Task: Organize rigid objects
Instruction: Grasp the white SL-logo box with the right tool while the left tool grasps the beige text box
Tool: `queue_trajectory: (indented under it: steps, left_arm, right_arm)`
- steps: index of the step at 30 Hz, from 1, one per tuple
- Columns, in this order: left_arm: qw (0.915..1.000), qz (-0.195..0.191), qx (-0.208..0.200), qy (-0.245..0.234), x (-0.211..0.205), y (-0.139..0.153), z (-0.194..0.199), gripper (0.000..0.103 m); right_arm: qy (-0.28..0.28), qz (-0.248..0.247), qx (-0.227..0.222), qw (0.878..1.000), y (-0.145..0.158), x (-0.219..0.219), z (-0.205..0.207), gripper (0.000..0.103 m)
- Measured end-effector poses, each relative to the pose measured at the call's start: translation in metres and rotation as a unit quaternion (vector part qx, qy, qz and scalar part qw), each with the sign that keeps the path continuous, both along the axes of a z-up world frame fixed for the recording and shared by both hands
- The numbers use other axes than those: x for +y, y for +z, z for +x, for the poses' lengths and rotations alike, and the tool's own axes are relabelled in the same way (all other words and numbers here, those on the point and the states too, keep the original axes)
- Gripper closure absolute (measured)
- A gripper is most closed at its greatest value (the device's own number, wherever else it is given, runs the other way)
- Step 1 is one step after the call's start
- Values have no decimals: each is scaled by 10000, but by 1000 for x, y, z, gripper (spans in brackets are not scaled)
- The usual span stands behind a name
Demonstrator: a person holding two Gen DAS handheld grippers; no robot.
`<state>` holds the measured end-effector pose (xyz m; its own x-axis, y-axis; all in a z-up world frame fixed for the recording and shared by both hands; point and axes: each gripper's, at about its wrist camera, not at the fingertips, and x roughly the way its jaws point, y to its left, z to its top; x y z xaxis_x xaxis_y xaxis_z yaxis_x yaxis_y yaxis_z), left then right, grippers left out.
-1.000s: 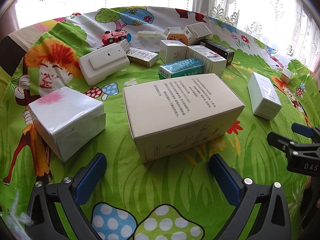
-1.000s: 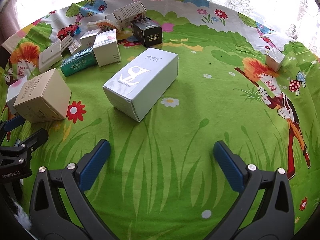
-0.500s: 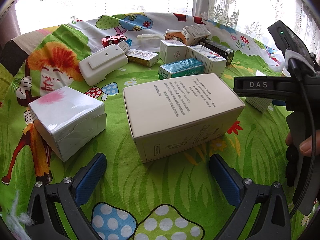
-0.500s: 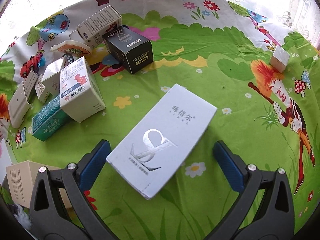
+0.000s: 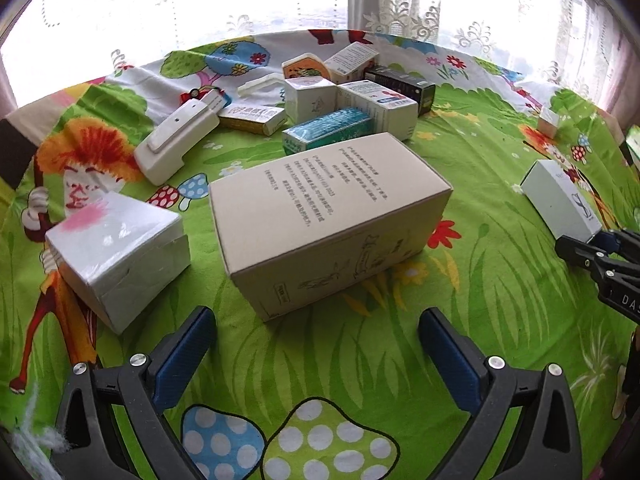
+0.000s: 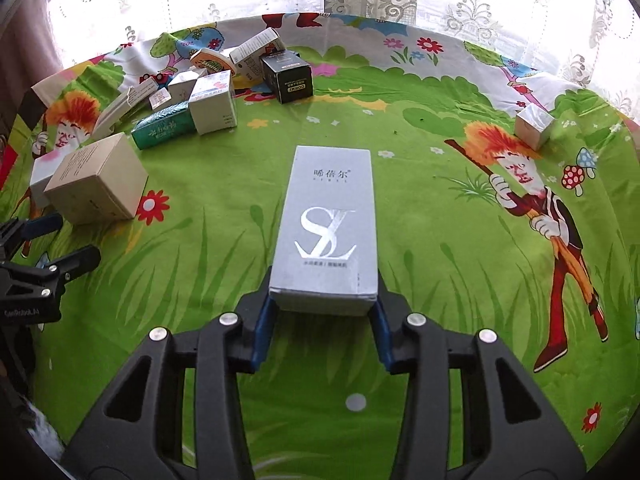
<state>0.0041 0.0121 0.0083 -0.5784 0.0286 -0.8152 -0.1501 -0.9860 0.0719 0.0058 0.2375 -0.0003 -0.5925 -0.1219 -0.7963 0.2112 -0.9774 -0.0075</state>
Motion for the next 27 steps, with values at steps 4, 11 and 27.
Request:
queue_trajectory:
  steps: [4,11,27]
  left_arm:
    - [9938,-635,-15,-913,15,20,-3,9]
    - [9687,-1393,53,-2053,24,41,-34,9]
    - [9776,-21,-306,-2084,36,14,2,52]
  right_arm:
    - [96,-44,159,9998,-3,7,12,57]
    - [101,-50,187,9998,-4,9,12,57]
    - [106,22,231,9997,-4,5,14,57]
